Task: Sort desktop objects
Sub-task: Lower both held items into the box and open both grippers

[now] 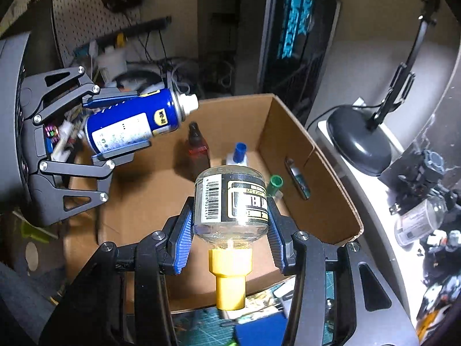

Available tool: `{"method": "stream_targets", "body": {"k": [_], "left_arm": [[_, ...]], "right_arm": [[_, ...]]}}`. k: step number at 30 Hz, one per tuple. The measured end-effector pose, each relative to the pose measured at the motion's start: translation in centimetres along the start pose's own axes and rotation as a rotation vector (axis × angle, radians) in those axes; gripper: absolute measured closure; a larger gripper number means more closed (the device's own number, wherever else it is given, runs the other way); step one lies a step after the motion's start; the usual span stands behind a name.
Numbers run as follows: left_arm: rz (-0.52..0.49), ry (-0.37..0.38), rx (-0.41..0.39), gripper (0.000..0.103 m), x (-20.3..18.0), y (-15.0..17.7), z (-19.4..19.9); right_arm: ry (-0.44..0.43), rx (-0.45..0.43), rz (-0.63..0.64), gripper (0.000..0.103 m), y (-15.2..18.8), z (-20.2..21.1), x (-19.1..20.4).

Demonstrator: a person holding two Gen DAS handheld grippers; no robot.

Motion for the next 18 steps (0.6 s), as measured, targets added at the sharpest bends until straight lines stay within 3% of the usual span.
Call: {"method": "stream_targets", "body": {"k": [6,15,18], "left_arm": [[-0.096,0.117,0.015,0.058,-1.6,0.2,-1.7],[-0.300,0.126,0.058,0.058,-3.7,0.5,-4.2],[-0.386,0.110,0.049,0.058,-4.7,0.6,-4.3]], "right_arm": [[0.062,0.100,0.145,0.060,0.5,-2.6,-1.5],[0.053,0.231,0.321,0.060,0.9,-6.2,-2.1],[0.013,0.279,0.387,0.060,1.7,-7.1,-1.6]]}}
Point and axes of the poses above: each gripper's, at about its wrist camera, not at the fingertips, and z roughly against the way its jaws point, x to its left, y to its underside, the point moved 6 cm from there along -z, roughly the way its jaws point, and after that the axes turned 8 degrees about -z, right-handed, at the moved point
